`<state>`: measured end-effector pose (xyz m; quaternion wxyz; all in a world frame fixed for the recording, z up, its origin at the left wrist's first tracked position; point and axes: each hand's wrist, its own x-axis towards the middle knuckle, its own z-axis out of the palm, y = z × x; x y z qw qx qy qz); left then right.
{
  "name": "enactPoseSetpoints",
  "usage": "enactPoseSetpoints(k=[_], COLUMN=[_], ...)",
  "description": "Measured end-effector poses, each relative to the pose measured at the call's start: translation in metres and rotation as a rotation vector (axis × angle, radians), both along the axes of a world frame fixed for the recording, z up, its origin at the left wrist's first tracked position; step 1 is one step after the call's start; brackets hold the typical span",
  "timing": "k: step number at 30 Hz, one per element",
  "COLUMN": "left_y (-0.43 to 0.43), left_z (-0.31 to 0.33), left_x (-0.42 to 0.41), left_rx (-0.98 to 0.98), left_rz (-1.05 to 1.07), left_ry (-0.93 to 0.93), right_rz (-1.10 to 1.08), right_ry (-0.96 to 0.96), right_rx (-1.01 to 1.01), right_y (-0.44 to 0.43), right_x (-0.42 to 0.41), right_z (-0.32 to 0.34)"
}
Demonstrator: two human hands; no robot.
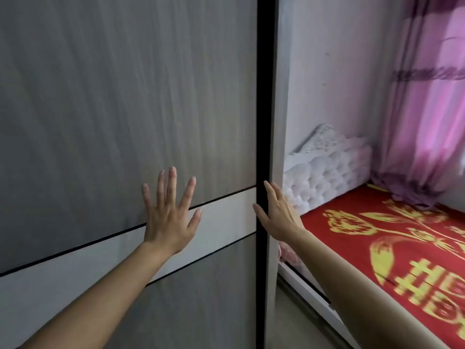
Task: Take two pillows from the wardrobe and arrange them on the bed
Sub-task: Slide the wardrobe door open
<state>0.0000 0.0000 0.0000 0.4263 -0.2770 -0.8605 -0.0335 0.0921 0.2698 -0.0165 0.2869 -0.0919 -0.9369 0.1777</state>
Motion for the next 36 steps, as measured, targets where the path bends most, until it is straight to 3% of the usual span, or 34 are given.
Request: enactPoseSetpoints(k=[3, 8, 13, 18, 23, 36], left_y=[0.019, 0.02, 0.011, 0.011, 0.008, -0.057], left_z=[0.001, -0.022, -0.04, -0.05, -0.048, -0.05], left_x=[-0.026, -0.061, -0.09, -0.105, -0.103, -0.091], left_rx=[0.029, 0.042, 0.006, 0.023, 0.024, 0.002], left_rz=[0.086, 0.277, 0.275, 0.267, 0.232, 0.285], left_ry=[0.014, 0.027, 0.159, 0.285, 0.287, 0.226], right_rz=[0.036, 0.015, 0.019, -0.031, -0.102, -0.002], right_ry=[-0.014, 0.021, 0.049, 0.103, 0.209, 0.194], right_rx=[-0.082, -0.385, -0.696, -0.732, -0.769, -0.698], right_y=[0.027, 0.042, 0.036, 0.028, 0.014, -0.04], right_x=[-0.046, -0.11, -0.152, -0.165, -0.165, -0.143], right_z=[0.001, -0.014, -0.037, -0.047, -0.044, -0.049])
